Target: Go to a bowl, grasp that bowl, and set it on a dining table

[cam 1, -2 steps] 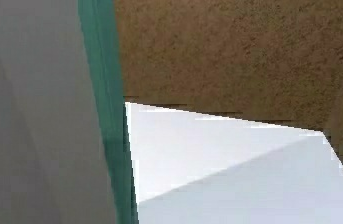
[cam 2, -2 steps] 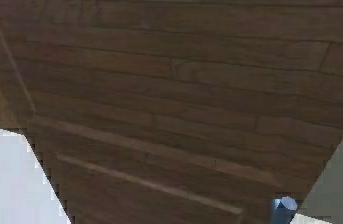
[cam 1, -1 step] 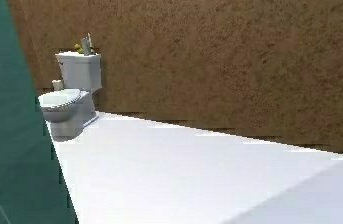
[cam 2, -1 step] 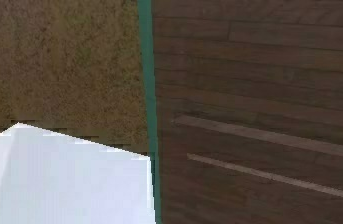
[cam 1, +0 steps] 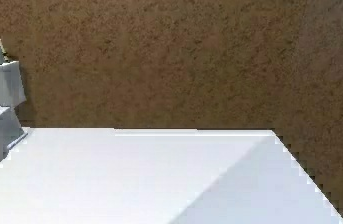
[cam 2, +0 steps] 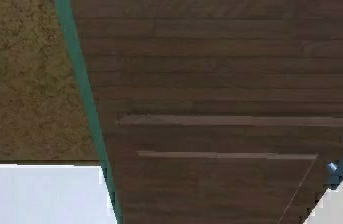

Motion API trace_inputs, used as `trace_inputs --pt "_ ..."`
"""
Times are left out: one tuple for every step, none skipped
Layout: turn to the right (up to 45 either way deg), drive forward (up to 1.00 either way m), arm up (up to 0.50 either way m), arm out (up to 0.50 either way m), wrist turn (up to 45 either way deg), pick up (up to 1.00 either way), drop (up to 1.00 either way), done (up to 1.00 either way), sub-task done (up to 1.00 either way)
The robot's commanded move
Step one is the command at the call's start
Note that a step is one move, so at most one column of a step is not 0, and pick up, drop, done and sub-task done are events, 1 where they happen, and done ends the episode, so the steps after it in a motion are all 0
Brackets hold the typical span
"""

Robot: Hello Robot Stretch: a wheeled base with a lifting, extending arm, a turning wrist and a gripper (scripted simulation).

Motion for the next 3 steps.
trace_inputs --pt "0.0 0.75 0.0 0.0 0.0 0.0 0.0 0.0 0.0" --pt "-45.0 0.0 0.0 0.0 0.0 0.0 0.0 0.0 0.0" --pt "-30.0 0.0 0.0 0.0 0.0 0.0 0.0 0.0 0.0"
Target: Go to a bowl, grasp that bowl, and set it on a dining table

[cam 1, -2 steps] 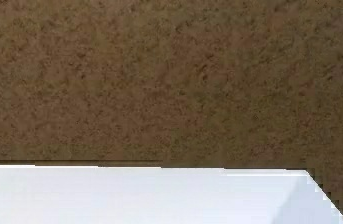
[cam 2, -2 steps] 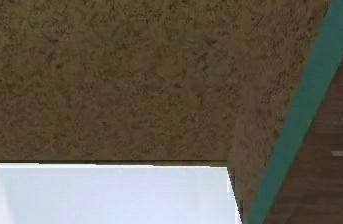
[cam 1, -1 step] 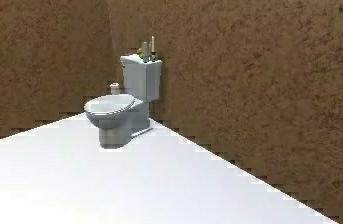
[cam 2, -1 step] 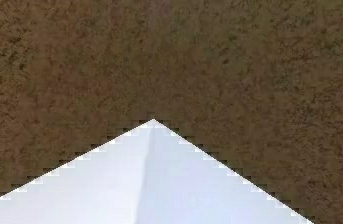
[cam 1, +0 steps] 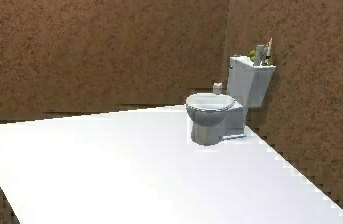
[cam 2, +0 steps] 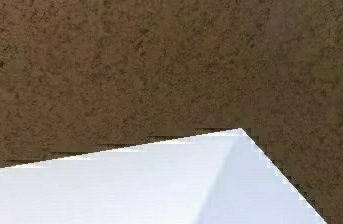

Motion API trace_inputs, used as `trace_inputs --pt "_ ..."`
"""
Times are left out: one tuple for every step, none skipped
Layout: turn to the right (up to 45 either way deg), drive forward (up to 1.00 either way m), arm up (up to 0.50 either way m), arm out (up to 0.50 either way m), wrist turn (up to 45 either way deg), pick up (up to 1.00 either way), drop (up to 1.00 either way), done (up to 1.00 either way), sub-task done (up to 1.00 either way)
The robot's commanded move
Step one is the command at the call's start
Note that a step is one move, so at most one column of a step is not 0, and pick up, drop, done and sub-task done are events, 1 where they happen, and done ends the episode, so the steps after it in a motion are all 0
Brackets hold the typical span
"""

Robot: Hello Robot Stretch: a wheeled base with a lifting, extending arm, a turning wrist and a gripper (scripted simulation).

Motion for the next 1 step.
trace_inputs --pt "0.0 0.6 0.0 0.0 0.0 0.0 0.0 0.0 0.0"
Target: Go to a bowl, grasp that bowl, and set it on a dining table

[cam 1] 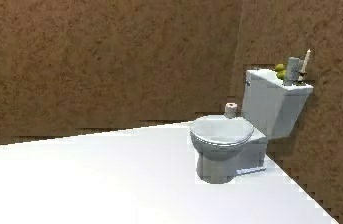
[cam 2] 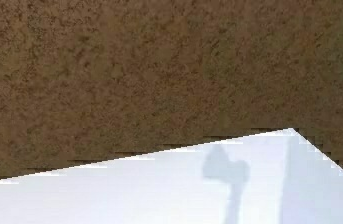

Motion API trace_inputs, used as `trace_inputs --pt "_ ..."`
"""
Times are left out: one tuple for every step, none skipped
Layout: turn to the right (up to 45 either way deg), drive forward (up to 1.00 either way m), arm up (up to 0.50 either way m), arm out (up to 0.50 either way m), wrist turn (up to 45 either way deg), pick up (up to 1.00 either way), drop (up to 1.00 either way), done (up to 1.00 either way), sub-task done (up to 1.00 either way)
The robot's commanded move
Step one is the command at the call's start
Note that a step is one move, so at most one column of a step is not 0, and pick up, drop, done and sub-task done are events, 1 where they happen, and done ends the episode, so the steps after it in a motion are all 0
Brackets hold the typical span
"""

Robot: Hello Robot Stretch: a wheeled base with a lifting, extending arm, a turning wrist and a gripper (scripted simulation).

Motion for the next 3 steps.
trace_inputs --pt "-42.0 0.0 0.0 0.0 0.0 0.0 0.0 0.0 0.0" --pt "0.0 1.0 0.0 0.0 0.0 0.0 0.0 0.0 0.0" --pt "-39.0 0.0 0.0 0.0 0.0 0.0 0.0 0.0 0.0"
